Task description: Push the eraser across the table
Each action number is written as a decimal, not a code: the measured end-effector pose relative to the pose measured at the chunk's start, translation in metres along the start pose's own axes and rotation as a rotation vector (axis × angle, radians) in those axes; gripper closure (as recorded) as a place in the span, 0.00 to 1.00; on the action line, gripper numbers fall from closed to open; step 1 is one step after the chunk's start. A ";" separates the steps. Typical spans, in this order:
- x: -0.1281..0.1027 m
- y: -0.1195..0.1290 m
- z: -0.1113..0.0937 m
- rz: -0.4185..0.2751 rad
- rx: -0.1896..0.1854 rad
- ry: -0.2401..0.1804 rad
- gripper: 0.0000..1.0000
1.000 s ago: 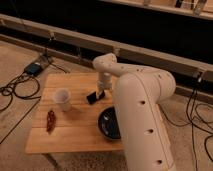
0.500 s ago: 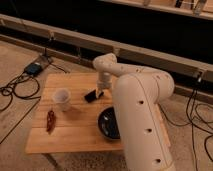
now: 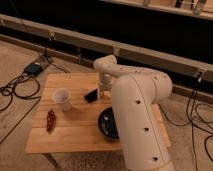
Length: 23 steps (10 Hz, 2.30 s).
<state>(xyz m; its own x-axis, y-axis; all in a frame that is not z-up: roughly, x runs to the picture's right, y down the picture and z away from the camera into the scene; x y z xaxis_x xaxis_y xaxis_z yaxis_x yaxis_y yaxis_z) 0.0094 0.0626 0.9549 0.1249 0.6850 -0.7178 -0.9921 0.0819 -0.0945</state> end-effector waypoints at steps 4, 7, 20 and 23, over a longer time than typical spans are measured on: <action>-0.013 -0.007 0.008 0.033 0.007 0.001 0.35; -0.028 -0.015 0.005 0.065 0.005 -0.017 0.35; -0.083 0.061 -0.001 -0.005 -0.092 -0.032 0.35; -0.089 0.079 -0.007 -0.018 -0.139 -0.034 0.35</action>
<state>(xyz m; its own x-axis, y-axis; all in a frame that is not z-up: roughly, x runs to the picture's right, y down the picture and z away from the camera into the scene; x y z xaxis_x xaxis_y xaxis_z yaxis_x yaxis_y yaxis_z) -0.0799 0.0032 1.0066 0.1399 0.7085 -0.6917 -0.9791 -0.0054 -0.2035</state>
